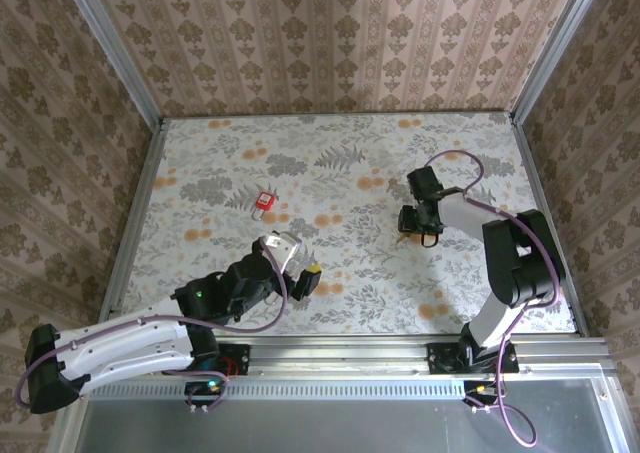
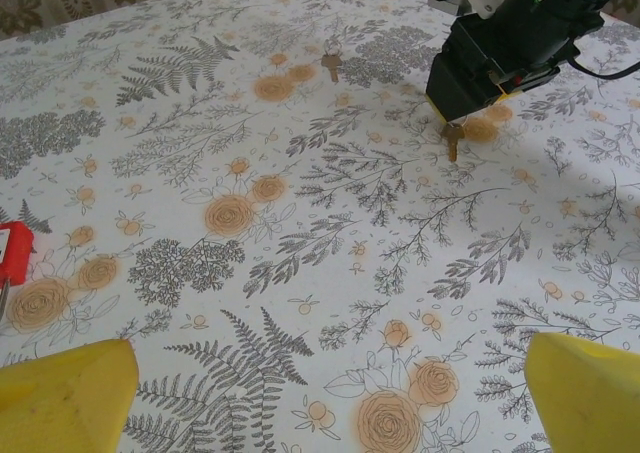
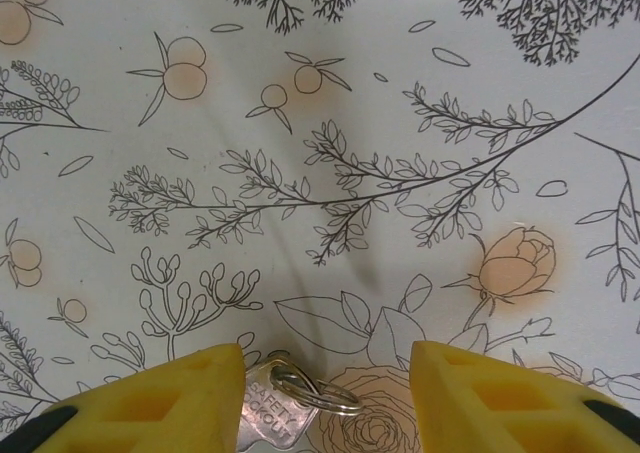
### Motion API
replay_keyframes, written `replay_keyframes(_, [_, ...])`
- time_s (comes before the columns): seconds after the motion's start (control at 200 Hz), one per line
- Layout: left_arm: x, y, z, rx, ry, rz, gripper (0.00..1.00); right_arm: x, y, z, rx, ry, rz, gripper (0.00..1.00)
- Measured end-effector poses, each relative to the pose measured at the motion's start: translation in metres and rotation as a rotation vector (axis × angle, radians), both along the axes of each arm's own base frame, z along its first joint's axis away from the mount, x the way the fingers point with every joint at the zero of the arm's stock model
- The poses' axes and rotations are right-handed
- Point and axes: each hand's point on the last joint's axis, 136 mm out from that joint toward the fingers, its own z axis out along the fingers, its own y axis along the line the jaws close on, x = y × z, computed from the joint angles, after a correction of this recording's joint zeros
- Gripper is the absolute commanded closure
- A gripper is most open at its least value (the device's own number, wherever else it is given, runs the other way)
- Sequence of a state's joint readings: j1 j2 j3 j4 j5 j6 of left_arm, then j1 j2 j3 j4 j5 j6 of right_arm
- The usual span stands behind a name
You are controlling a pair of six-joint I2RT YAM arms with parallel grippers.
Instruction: Unlock with the key
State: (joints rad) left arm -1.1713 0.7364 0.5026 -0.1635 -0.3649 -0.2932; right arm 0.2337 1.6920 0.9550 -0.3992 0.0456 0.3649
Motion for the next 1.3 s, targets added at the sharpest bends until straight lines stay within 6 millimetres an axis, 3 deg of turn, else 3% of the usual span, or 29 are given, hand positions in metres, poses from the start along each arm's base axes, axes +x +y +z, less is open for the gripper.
replay_keyframes(0.545, [-0.001,0.002,-0.004,-0.008,0.012,0.008,0.0,-0.007,0.004,-0.006,0.027,0.027,0.006,0.72])
replay_keyframes(0.78, [-0.001,0.002,-0.004,-0.009,0.012,0.008,0.0,-0.008,0.005,-0.007,0.037,0.024,0.002,0.86])
replay_keyframes(1.005, [-0.001,-0.008,-0.01,-0.002,0.018,-0.006,0.0,-0.009,0.007,-0.005,0.051,0.023,-0.006,1.0])
replay_keyframes(1.3, [0.003,-0.032,-0.013,-0.039,0.03,-0.029,0.0,-0.024,0.009,-0.003,0.087,0.032,-0.004,1.0])
